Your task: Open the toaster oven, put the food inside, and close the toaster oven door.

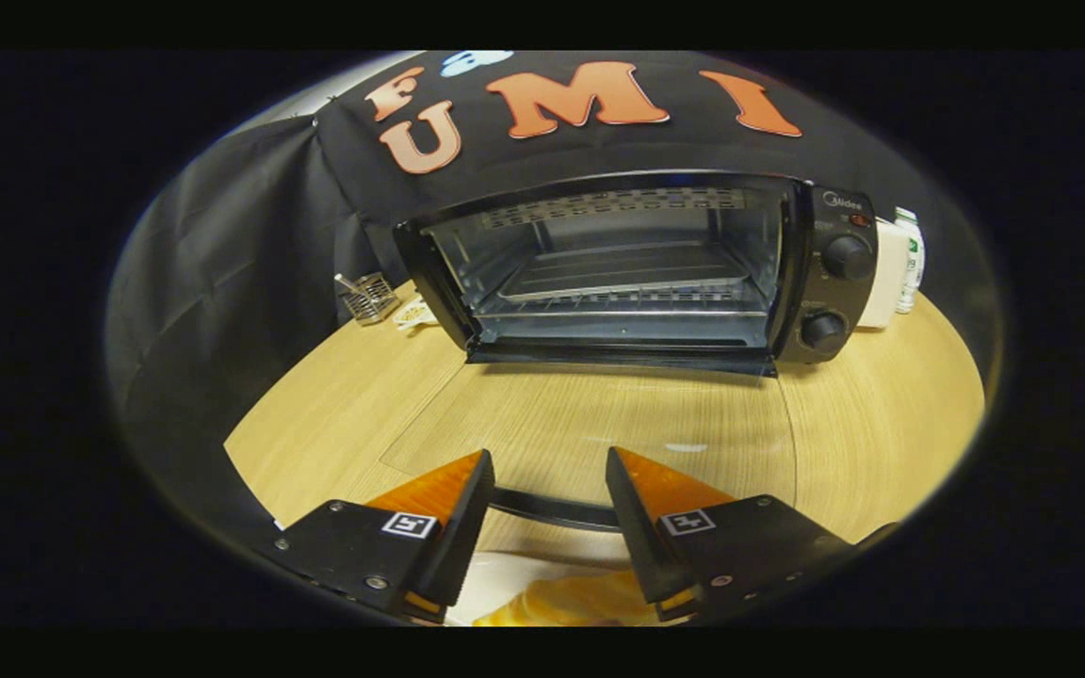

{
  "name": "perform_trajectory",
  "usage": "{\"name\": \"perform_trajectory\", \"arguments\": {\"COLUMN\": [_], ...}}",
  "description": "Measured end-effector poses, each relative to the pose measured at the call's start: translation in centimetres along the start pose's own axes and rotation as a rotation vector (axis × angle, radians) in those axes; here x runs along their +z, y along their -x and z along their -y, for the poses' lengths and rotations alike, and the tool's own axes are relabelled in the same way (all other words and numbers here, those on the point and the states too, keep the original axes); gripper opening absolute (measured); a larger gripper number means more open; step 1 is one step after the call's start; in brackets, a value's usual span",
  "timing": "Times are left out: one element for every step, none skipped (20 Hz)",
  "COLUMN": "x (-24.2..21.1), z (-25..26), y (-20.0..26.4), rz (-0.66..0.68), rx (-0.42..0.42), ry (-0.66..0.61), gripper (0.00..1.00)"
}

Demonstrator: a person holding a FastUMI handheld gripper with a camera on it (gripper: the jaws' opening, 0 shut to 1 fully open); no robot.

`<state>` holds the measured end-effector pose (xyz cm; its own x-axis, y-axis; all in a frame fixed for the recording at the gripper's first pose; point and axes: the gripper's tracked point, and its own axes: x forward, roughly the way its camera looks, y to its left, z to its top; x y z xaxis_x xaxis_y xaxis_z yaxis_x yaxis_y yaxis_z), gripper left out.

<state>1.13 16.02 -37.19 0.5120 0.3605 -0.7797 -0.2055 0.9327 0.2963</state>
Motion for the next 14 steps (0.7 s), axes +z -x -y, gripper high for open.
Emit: {"name": "perform_trajectory", "arguments": {"x": [0.3, 0.7, 1.2, 1.2, 1.4, 1.6, 1.5, 1.5, 1.5, 1.0, 0.7, 0.3, -0.1, -0.9], "z": [0.1, 0.4, 0.8, 1.3, 1.6, 1.5, 1.2, 0.8, 0.4, 0.3, 0.2, 0.1, -0.2, -0.4], "y": [0.0, 0.0, 0.2, 0.6, 1.1, 2.1, 3.2, 4.3, 5.4, 6.4, 7.3, 8.2, 9.1, 9.9], "rz": [-0.011, -0.014, -0.014, -0.005, 0.008, 0.025, 0.043, 0.067, 0.080, 0.086, 0.093, 0.106, 0.110, 0.118], "rx": [0.018, 0.032, 0.029, 0.008, -0.010, -0.019, -0.021, -0.019, -0.017, -0.023, -0.029, -0.040, -0.042, -0.052], "ry": [-0.043, -0.084, -0.115, -0.124, -0.109, -0.087, -0.068, -0.047, -0.026, -0.014, -0.004, 0.000, 0.014, 0.016], "gripper": [0.71, 0.70, 0.70, 0.70, 0.70, 0.71, 0.74, 0.77, 0.80, 0.81, 0.84, 0.86, 0.88, 0.88]}}
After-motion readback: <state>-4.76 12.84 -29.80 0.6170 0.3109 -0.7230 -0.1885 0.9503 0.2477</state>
